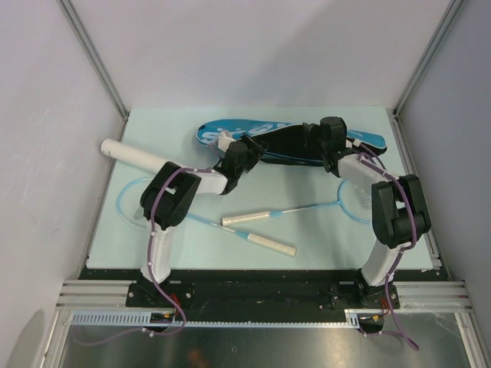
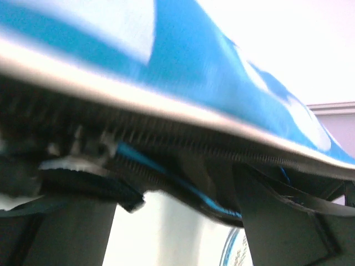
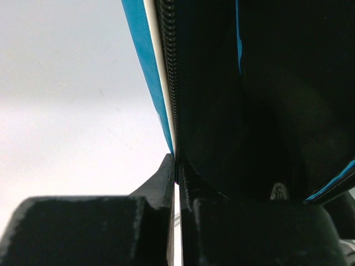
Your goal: Pack up the badminton gear
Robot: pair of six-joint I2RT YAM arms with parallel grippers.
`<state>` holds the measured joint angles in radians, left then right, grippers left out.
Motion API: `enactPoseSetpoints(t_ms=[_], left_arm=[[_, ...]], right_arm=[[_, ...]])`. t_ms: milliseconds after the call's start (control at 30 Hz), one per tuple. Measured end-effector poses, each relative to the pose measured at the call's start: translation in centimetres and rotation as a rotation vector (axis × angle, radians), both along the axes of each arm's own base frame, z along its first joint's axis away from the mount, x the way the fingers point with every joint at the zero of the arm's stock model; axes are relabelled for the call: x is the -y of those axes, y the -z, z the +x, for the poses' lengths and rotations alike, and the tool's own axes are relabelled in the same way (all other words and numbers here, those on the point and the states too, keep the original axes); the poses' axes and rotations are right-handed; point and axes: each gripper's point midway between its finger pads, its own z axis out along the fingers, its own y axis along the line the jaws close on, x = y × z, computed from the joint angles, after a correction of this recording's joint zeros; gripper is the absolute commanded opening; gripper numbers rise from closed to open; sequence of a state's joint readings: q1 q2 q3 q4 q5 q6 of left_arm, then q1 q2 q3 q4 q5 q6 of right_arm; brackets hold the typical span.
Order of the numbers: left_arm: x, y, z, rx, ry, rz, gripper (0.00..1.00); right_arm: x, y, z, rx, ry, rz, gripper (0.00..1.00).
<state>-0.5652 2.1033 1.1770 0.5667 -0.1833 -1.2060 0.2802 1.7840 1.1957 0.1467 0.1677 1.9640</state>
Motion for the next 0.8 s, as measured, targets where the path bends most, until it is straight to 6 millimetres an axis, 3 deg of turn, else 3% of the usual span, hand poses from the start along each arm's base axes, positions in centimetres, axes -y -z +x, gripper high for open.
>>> enactPoseSetpoints(t_ms=[133,167,233,267,300,333,433,533,700,800], left_arm=[[-0.5,-0.5,1.7,0.037,-0.076,-0.002,0.58],[-0.7,-0.5,1.9,0.04,-0.09,-0.003,0.44],[-1.2,-0.8,2.3,0.058,-0.12,0.0,0.32],[-1.3,-0.9,2.4,0.066,-0.126,0.006,0.17],[-1.5,-1.1,2.5,0.08,-0.131,0.018,0.07],[-1.7,-1.3,2.5,0.097,-0.136,0.041,0.0],[-2.6,-2.0,2.0,0.134,-0.118,0.128,0.0],[-3.3,-4.5,1.3,0.17,-0.073,0.188,0.0],[-3.8,-10.2,1.3,0.195,0.0,0.254,0.0],[-3.7,-12.7,2.1,0.186,0.029,0.292,0.0]], right_arm=[[0.0,-0.5,-0.3,0.008,-0.002,0.003,0.0],[0.0,-0.5,-0.3,0.007,-0.002,0.002,0.0],[0.0,-0.4,-0.5,0.004,-0.002,0.001,0.0],[0.1,-0.3,-0.6,0.001,-0.002,0.001,0.0],[0.2,-0.2,-0.6,-0.002,0.0,0.0,0.02],[0.4,-0.2,-0.6,-0.002,0.003,-0.002,0.16],[0.8,-0.3,-0.5,0.025,-0.051,-0.074,0.42],[0.7,-1.6,0.0,0.152,-0.227,-0.21,0.58],[-1.2,-1.1,-0.2,0.319,-0.602,-0.467,0.74],[-3.7,0.0,-2.8,0.376,-0.855,-0.627,0.79]])
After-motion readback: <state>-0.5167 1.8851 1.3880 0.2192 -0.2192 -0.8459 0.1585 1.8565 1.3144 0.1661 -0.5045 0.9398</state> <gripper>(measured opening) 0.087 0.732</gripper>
